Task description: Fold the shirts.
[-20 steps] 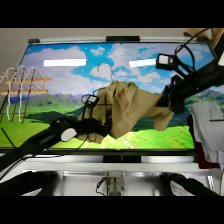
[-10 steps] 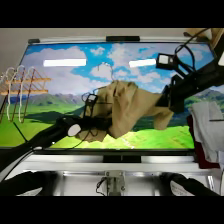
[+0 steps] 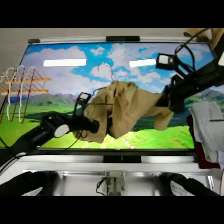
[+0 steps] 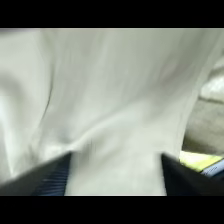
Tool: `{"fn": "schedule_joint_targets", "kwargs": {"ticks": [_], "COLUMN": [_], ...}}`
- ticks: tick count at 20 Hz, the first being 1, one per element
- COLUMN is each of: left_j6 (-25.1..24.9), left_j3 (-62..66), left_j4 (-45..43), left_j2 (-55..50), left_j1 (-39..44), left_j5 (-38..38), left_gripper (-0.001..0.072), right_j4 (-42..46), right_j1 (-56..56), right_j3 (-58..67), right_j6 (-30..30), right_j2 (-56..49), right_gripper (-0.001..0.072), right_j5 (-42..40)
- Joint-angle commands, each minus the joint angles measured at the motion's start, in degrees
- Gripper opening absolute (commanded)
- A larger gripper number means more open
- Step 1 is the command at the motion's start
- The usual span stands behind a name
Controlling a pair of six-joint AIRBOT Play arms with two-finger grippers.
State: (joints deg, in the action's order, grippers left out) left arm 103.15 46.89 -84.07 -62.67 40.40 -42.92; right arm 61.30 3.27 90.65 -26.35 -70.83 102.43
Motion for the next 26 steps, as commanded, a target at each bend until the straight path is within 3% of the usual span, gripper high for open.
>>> {"fn": "schedule_joint_targets", "kwargs": {"ticks": [1, 5, 8, 9, 11, 12, 16, 21, 26], "left_j6": [3.41, 10.01, 13.53, 13.7, 13.6, 12.98, 6.84, 6.49, 3.76], "left_j3": [-0.11, -0.07, -0.07, -0.07, -0.07, -0.07, -0.07, -0.07, 0.68], "left_j4": [-0.79, -0.55, 0.09, 0.07, 0.04, 0.02, -1.77, -16.79, -15.56], "left_j2": [0.5, -5.49, -9.14, -9.99, -10.97, -10.91, -7.04, 3.89, 6.69], "left_j1": [0.28, 0.28, 0.31, 0.31, 0.28, 0.26, -0.79, -8.0, -16.57], "left_j5": [0.35, 19.17, 27.36, 28.33, 29.18, 29.03, 20.28, 1.75, 0.46], "left_gripper": [0.072, 0.0719, 0.0693, 0.0553, 0.0164, 0.0046, 0.0044, 0.0044, 0.0043], "right_j4": [0.04, 0.02, 0.07, 0.07, 0.31, 0.31, 0.31, -0.46, -10.73], "right_j1": [0.0, 0.0, 0.0, 0.0, 0.0, 0.0, 0.0, 0.0, 0.04], "right_j3": [-0.02, -0.02, -0.02, -0.02, -0.02, -0.02, -0.02, -0.02, 0.0], "right_j6": [0.0, -0.07, -0.17, -0.17, -0.17, -0.17, -0.2, -0.44, -0.46], "right_j2": [0.04, 0.04, 0.04, 0.04, 0.04, 0.04, 0.04, 0.07, 0.31], "right_gripper": [0.0058, 0.0058, 0.0058, 0.0058, 0.0058, 0.0058, 0.0058, 0.0058, 0.0058], "right_j5": [-0.44, -0.35, -0.37, -0.39, -0.42, -0.42, -0.42, -1.07, -1.27]}}
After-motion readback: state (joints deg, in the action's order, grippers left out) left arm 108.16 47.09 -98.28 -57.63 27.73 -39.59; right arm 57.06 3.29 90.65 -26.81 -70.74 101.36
